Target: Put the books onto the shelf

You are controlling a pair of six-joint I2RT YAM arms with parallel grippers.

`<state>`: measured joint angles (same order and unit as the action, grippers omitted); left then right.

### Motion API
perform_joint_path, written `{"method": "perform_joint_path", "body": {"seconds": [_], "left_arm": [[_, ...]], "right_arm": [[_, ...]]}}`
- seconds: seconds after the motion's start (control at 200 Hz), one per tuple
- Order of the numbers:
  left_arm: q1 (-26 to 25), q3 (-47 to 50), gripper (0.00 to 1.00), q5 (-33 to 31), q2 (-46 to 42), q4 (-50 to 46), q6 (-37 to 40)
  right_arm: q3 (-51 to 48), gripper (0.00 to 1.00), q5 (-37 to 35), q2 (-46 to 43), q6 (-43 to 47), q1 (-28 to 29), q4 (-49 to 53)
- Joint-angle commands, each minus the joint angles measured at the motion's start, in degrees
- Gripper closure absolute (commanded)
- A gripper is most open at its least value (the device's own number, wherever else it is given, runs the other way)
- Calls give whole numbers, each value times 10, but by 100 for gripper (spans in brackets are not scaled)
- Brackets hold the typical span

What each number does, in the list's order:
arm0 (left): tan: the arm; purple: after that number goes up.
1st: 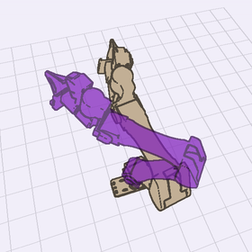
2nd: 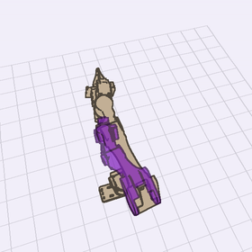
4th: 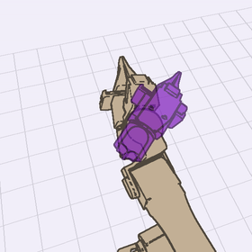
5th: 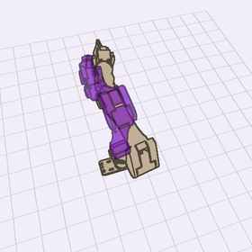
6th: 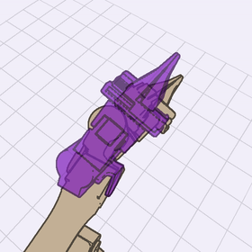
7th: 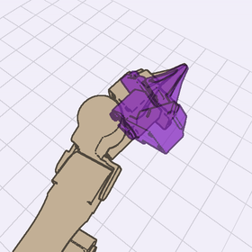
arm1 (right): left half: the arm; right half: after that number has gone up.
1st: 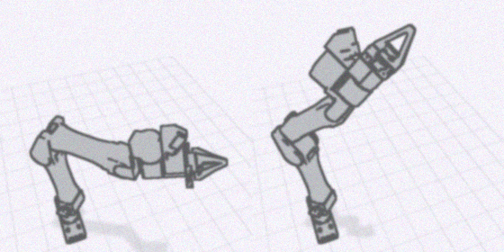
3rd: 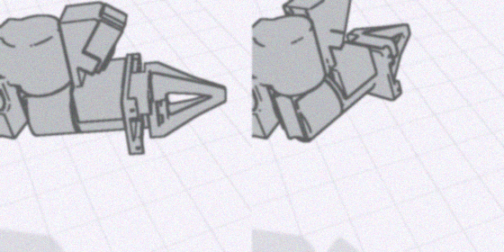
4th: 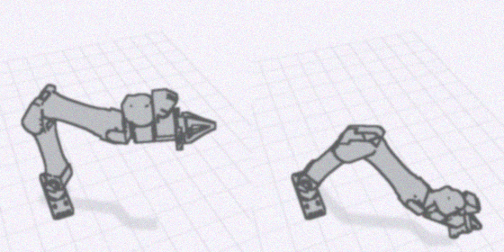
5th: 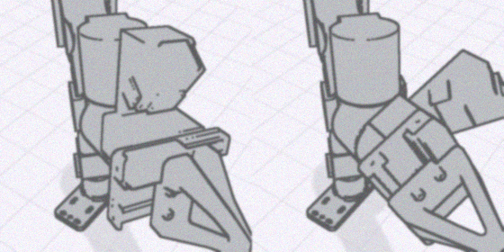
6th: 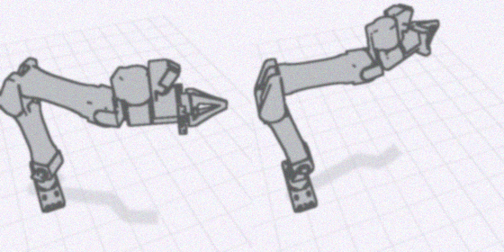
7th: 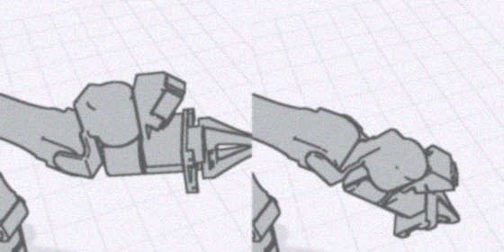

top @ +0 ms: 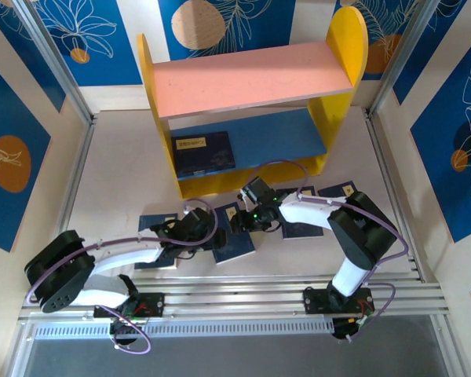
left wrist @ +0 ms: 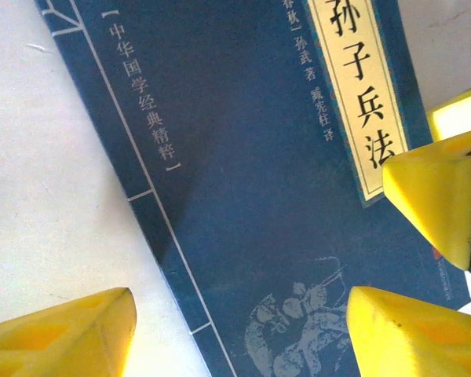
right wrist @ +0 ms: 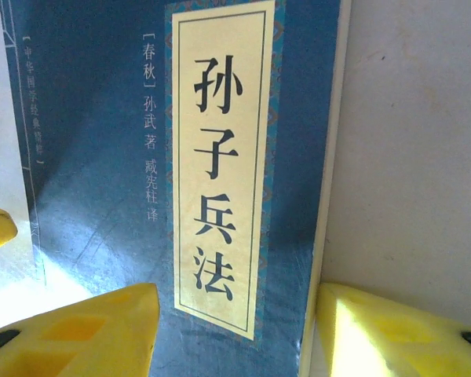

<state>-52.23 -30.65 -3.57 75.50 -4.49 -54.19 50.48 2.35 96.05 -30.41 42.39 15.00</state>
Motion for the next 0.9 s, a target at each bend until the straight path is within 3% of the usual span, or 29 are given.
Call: {"method": "perform_joint_path", "body": {"seconds": [0.0, 0.35, 0.565, 0.895], "left_arm": [[5, 10, 29, 2, 11, 18, -11], [5, 16, 29, 14, 35, 35, -19], [5, 14, 29, 15, 39, 34, -18], [5, 9, 30, 21, 43, 42, -18]], "right_arm": [[-8, 45, 22, 22, -17, 15, -7], [-28, 50, -9, 73, -51, 61, -23], [-44, 68, -7, 105, -73, 84, -44], [-46, 82, 13, 118, -76, 87, -66]]}}
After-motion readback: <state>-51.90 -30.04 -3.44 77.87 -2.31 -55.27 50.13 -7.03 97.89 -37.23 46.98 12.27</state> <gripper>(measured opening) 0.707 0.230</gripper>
